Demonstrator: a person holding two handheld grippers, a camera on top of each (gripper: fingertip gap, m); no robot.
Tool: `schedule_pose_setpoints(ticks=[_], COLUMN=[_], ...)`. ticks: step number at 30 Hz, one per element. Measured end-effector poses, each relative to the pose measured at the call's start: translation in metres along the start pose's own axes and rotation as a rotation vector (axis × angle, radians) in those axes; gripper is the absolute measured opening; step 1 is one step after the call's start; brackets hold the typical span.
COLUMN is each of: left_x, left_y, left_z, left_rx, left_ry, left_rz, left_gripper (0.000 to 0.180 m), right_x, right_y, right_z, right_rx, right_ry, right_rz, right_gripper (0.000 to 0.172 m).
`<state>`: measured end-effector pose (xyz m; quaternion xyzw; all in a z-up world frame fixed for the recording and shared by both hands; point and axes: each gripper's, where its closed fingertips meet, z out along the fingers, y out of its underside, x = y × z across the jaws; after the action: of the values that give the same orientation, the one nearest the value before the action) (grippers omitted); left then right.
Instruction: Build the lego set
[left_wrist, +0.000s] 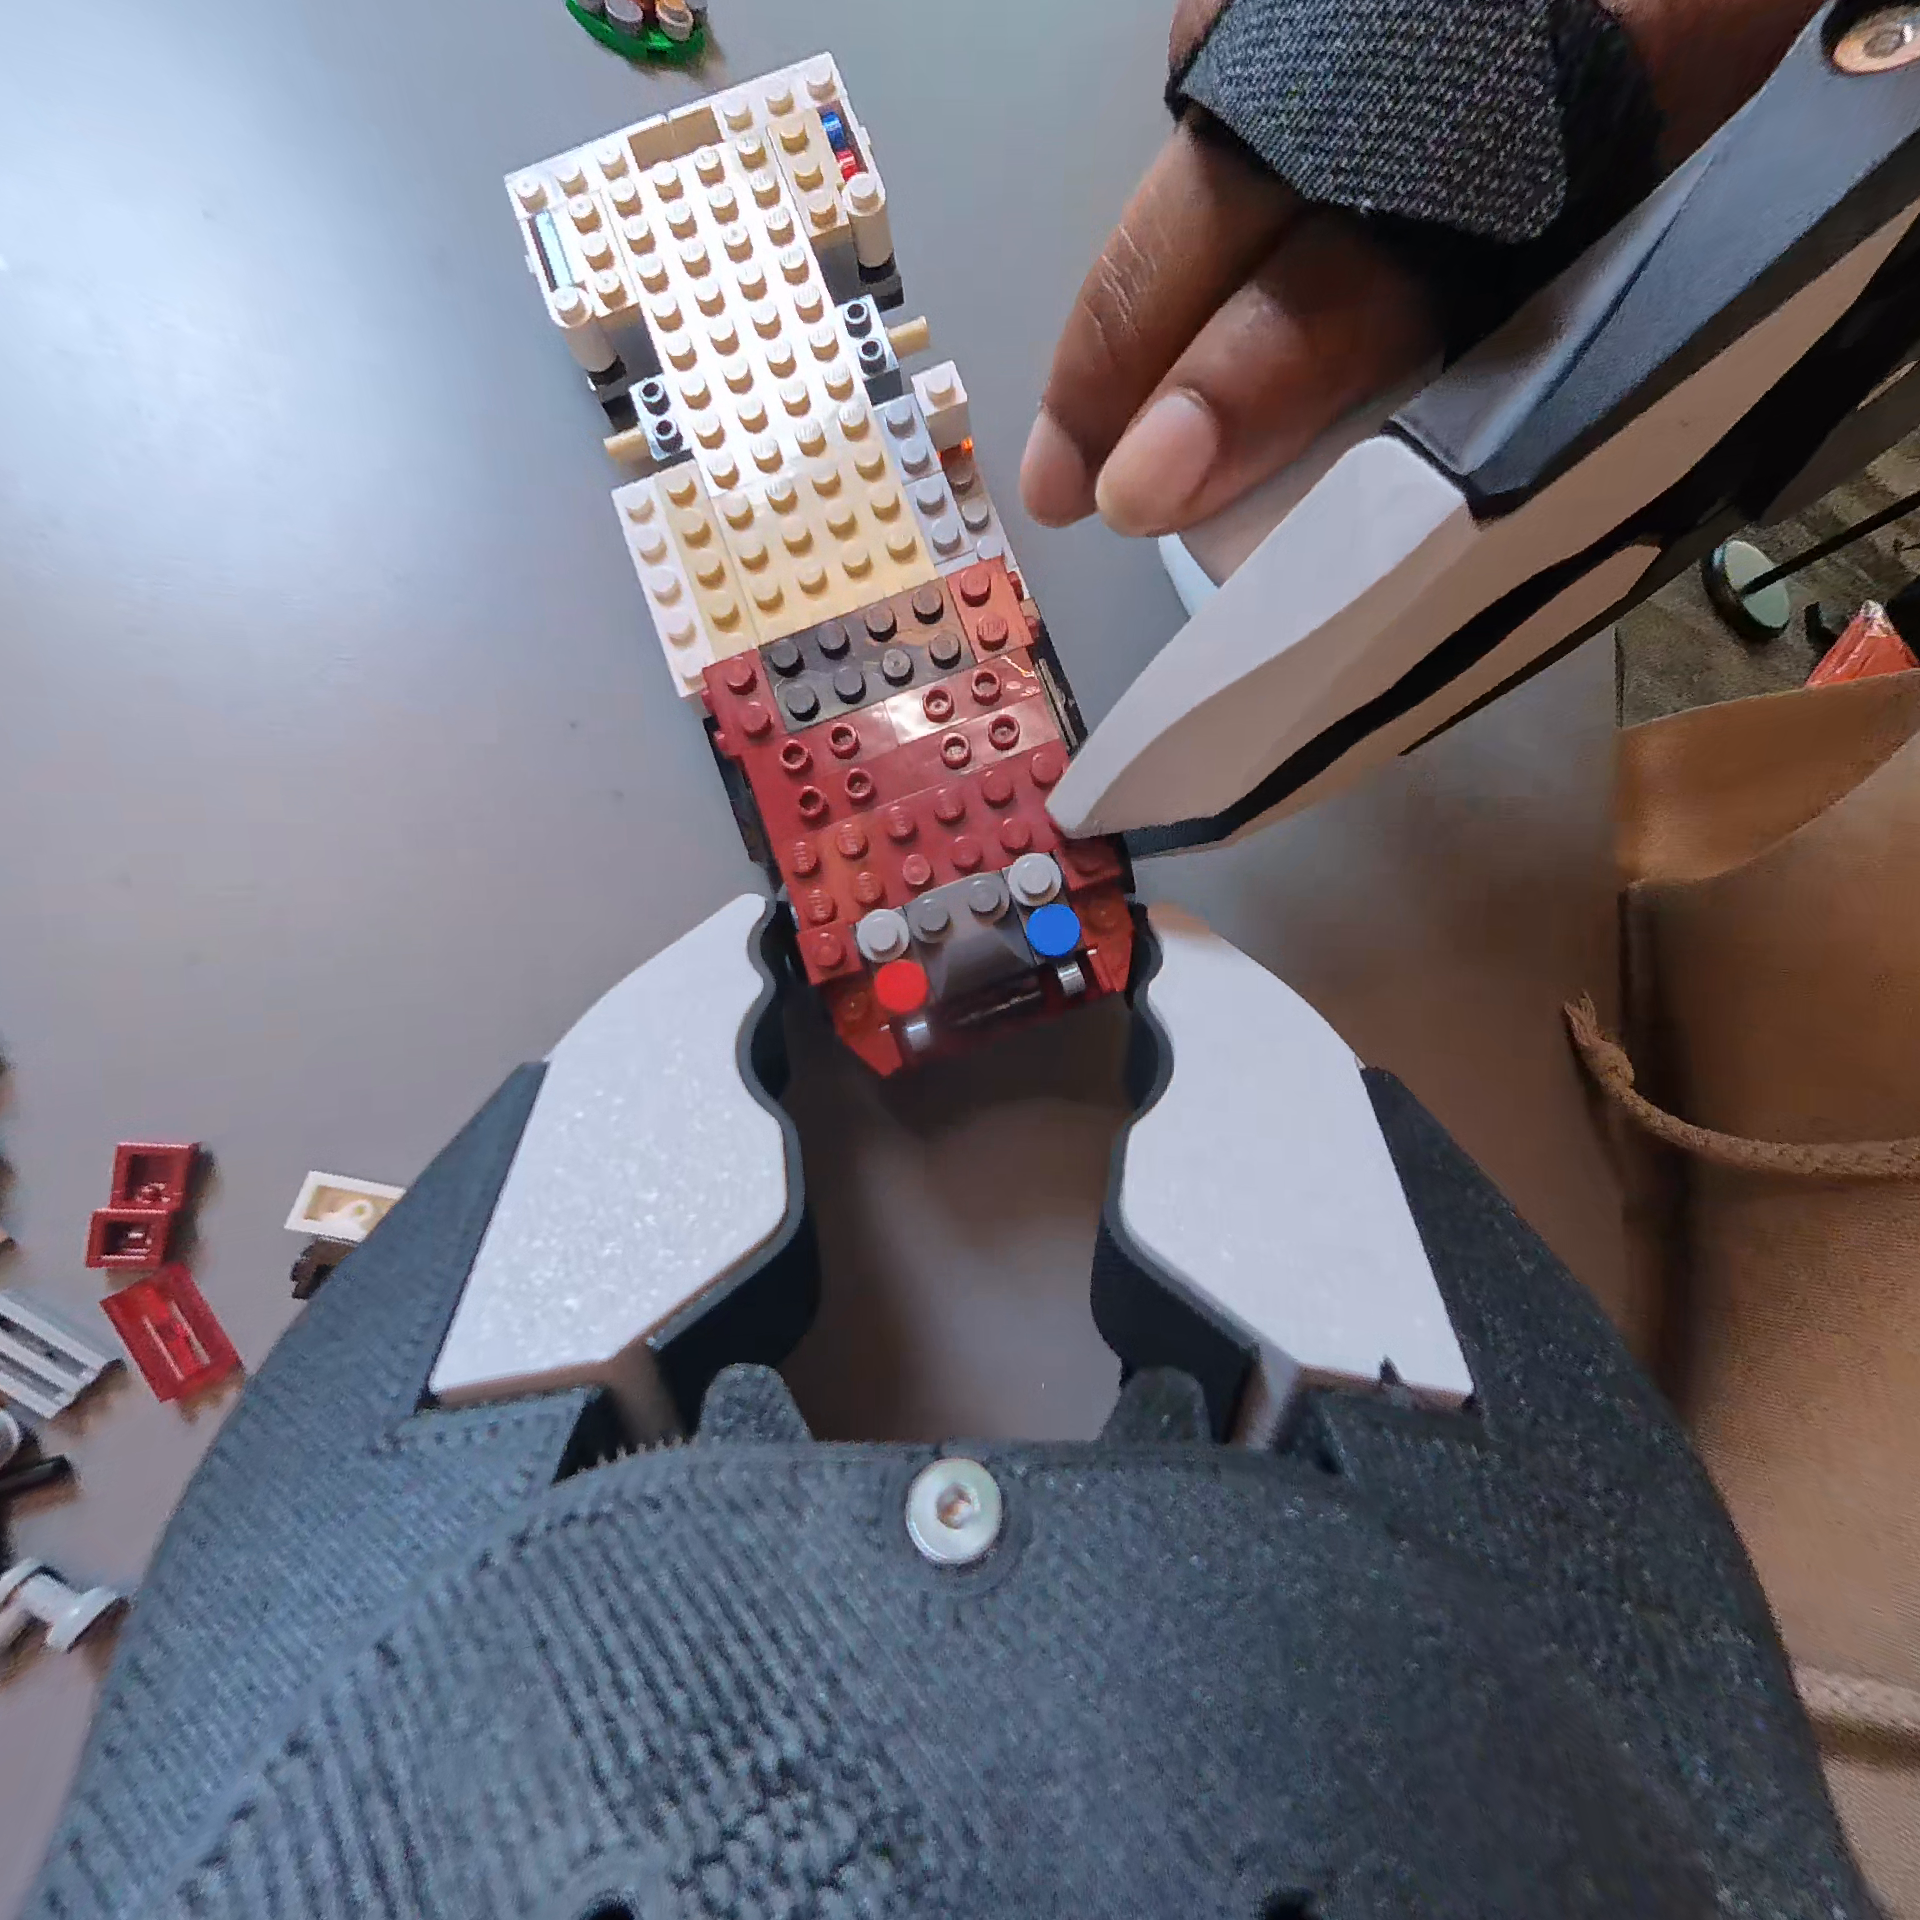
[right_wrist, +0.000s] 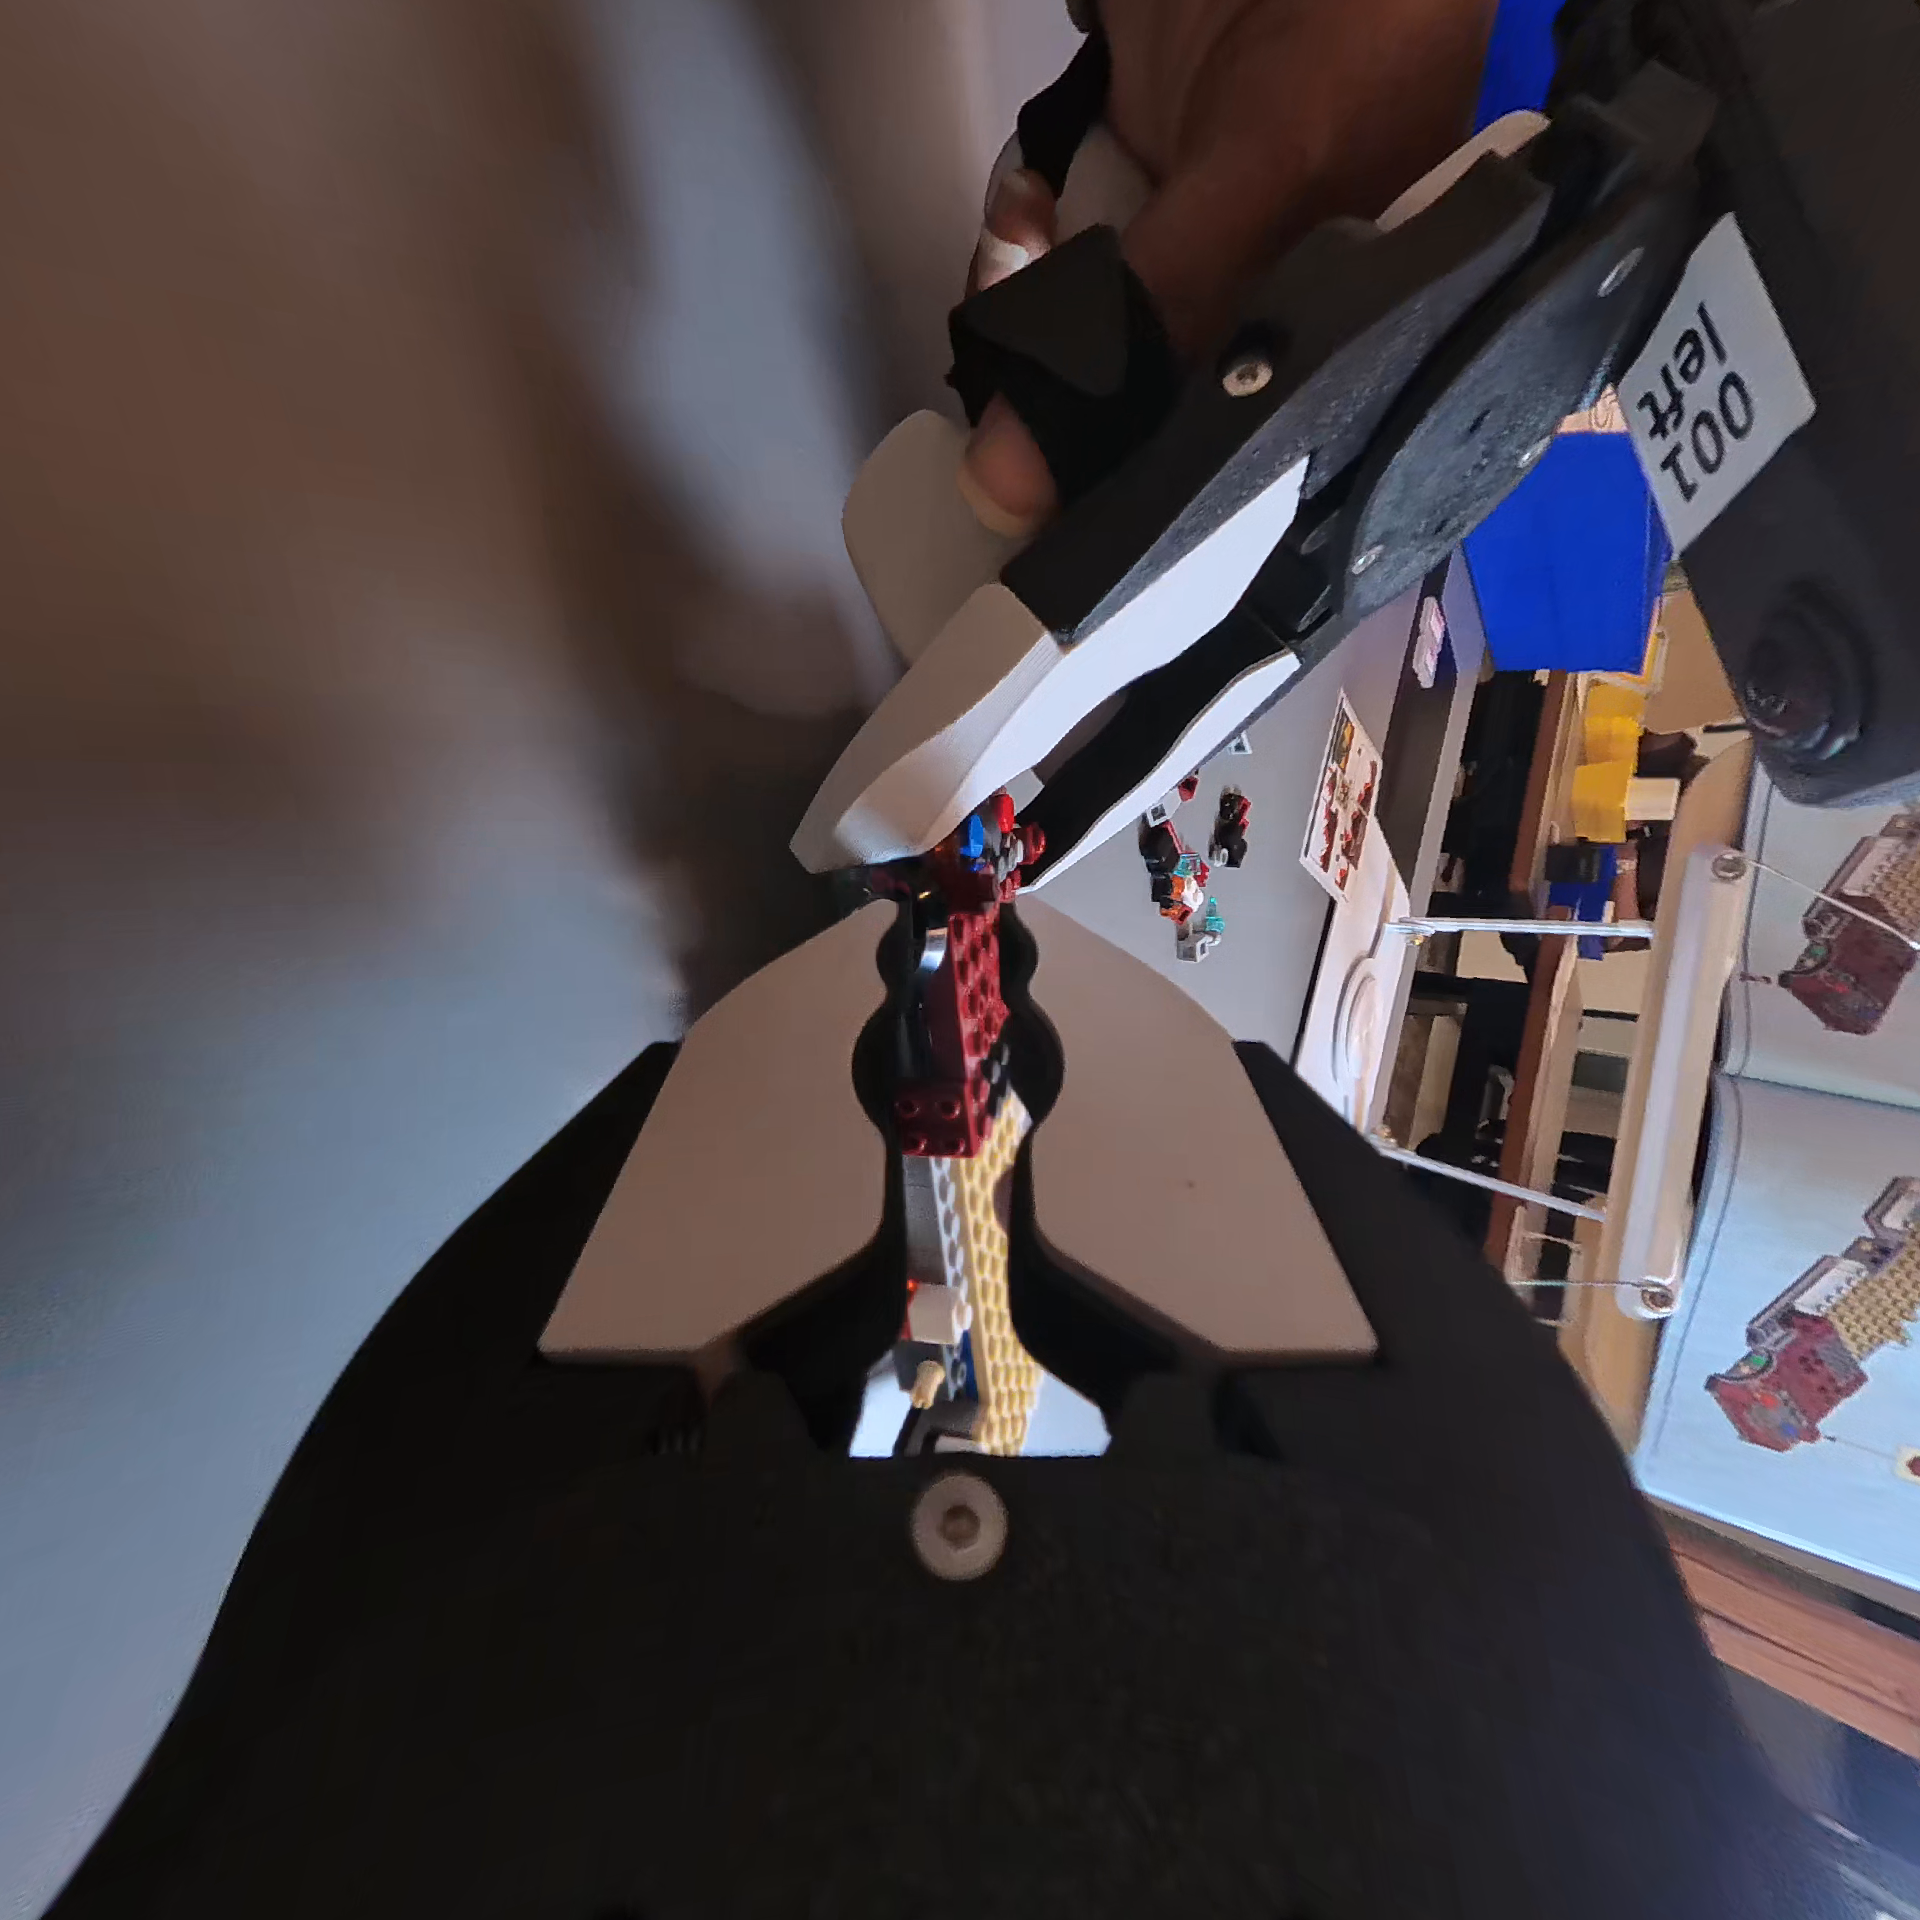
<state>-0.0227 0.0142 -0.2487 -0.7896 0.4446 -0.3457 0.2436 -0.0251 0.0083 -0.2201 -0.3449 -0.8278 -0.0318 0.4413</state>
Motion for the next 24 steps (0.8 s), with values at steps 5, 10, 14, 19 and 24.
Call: schedule_pose_setpoints(ticks=[5, 10, 14, 19, 24], left_x=[0.0011, 0.0001, -0.0005, -0.0018, -0.0025], left_y=[0.001, 0.0007, 0.0005, 0.0024, 0.0014], left_z=[0.0013, 0.0007, 0.001, 0.0019, 0.0008], left_rx=[-0.011, -0.007, -0.008, -0.025, -0.016], left_ry=[-0.011, -0.009, -0.011, -0.023, -0.032], left_rz=[0.021, 0.003, -0.005, -0.002, 0.015], left_gripper=[0.064, 0.063, 0.063, 0.063, 0.063], right_x=[-0.0028, -0.0006, -0.0008, -0.0043, -0.0039], right_y=[-0.0005, 0.001, 0.002, -0.0001, -0.0005], right_z=[0.0042, 0.0045, 0.0051, 0.0085, 0.0086], right_rx=[-0.043, -0.068, -0.073, -0.073, -0.056], right_ry=[0.011, 0.079, 0.108, 0.108, 0.143], right_rz=[-0.127, -0.161, -0.146, -0.144, -0.111], right_gripper=[0.016, 0.014, 0.014, 0.014, 0.014])
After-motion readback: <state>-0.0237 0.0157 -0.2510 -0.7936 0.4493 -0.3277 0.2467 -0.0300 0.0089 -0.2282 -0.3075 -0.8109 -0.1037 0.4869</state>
